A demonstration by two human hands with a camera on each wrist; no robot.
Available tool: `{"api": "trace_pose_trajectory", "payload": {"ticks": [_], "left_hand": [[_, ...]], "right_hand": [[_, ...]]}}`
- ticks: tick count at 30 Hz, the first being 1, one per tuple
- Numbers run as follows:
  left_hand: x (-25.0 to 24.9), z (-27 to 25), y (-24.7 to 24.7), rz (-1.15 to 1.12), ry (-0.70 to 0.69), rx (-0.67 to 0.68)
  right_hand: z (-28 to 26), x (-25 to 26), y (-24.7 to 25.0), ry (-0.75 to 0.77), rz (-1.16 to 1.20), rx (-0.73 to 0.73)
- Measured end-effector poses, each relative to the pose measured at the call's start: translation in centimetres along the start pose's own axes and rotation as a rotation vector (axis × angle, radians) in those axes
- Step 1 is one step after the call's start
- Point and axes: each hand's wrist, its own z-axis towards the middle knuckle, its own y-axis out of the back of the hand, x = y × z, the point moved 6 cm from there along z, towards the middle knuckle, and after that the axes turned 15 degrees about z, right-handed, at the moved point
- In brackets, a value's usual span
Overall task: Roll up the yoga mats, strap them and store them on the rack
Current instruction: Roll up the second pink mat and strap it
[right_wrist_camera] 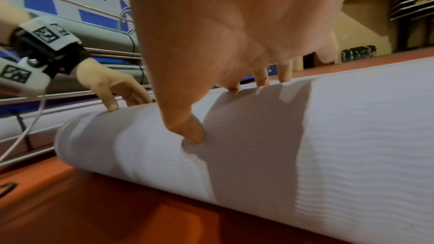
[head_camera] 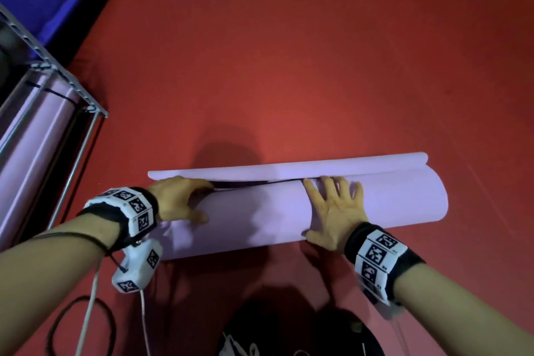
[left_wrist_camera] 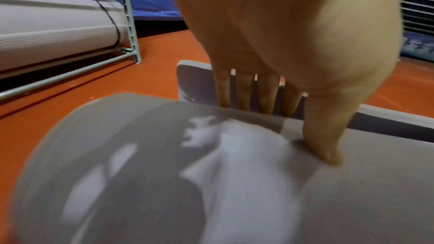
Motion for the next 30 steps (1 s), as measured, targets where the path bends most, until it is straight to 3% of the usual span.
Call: {"api": "trace_pose_trajectory", "payload": {"ticks": [4,7,8,13,19,23,26,28,30], "left_hand": [[0.3,-0.8,0.7,-0.015,0.152,-0.250],[-1.5,-0.9,0.9,-0.007,0.097,-0.519],[-1.7,-0.6,0.6,-0.004,0.098,-0.516],[-2.5,0.5,-0.7,0.255,0.185,-0.176],[-2.2,1.6,-0.2,0.242,0.115,-0.227],[-1.5,1.9,0.6,0.355,0.148,-0.178],[-1.3,2.2,1.5,0.477,0.199,-0.152],[-1.1,2.5,2.0,0.513,0.208,-0.127],[-1.0,2.8,2.2,0.529,0.205,-0.092]], "right_hand": [[1.3,0.3,-0.2,-0.005,-0.099,0.046],[2.4,0.1,-0.5,-0.009,-0.149,0.035],[2.8,0.1,-0.6,-0.001,-0.149,0.016],[3.9,-0.5,0.2,0.009,-0.122,-0.091],[5.5,-0.4,1.4,0.039,-0.098,-0.025],[6.6,-0.6,3.0,0.032,-0.012,0.072],[8.1,0.6,6.2,0.053,-0.024,-0.015],[9.5,2.6,7.8,0.146,0.066,-0.095],[10.9,4.7,7.8,0.224,0.182,-0.032]]}}
